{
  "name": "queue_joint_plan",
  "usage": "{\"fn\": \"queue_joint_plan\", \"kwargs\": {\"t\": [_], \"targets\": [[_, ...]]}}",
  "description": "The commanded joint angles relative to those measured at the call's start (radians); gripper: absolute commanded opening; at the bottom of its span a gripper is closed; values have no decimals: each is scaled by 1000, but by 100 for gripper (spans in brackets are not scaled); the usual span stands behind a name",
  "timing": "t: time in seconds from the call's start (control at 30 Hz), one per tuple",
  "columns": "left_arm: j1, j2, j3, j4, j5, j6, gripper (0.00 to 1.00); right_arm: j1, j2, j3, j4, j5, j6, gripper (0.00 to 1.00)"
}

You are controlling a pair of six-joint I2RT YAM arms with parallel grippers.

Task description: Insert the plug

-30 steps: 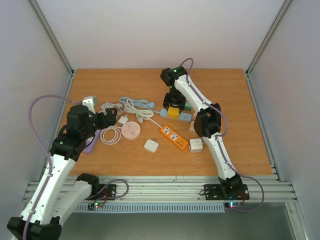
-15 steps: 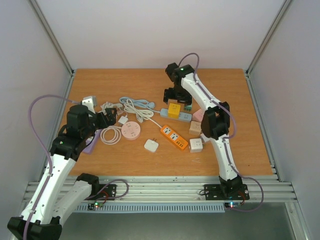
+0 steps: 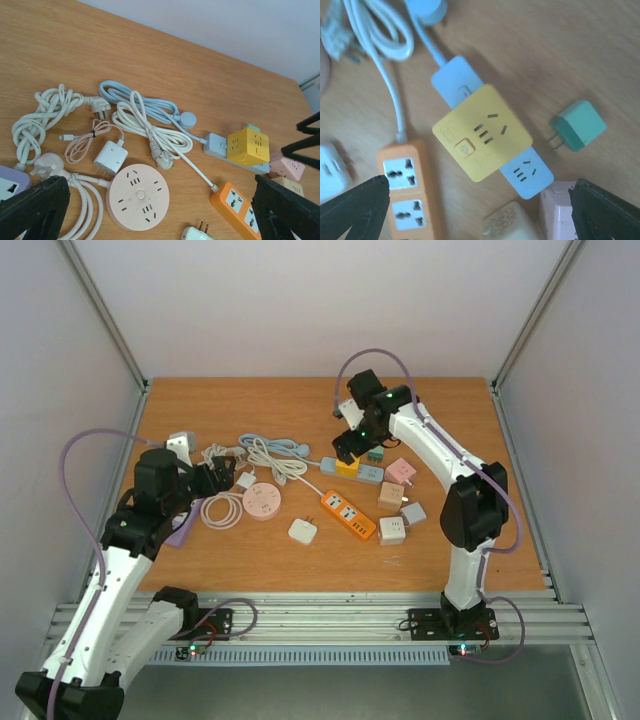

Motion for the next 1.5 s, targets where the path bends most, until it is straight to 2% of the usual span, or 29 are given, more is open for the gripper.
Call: {"fn": "queue_joint_plan", "kwargs": {"t": [0.0,0.1,0.3,0.47,0.57,0.7,0.77,1.1,1.3,1.47], "targets": [[6,22,8,53,27,20,99,23,34,-22,29,32,-301,99],[8,34,15,48,23,25,99,22,78,0,22,75,-353,98],[12,64,20,43,21,31,99,23,205,94,-84,44,-401,98],[13,80,24,42,22,33,99,22,271,135,-71,87,-402,98],[13,87,29,42,29,35,99,23,315,186,-69,120,-372,89],[15,77,27,43,27,37,99,22,369,265,-95,119,-304,62],[16,69,25,43,25,37,99,22,383,288,-92,126,-261,55],[19,63,22,37,27,34,99,22,459,336,-56,200,-10,47],[22,62,16,42,30,29,99,23,474,243,-41,198,41,41],[24,67,13,45,34,24,99,22,475,168,-31,106,109,39]]}}
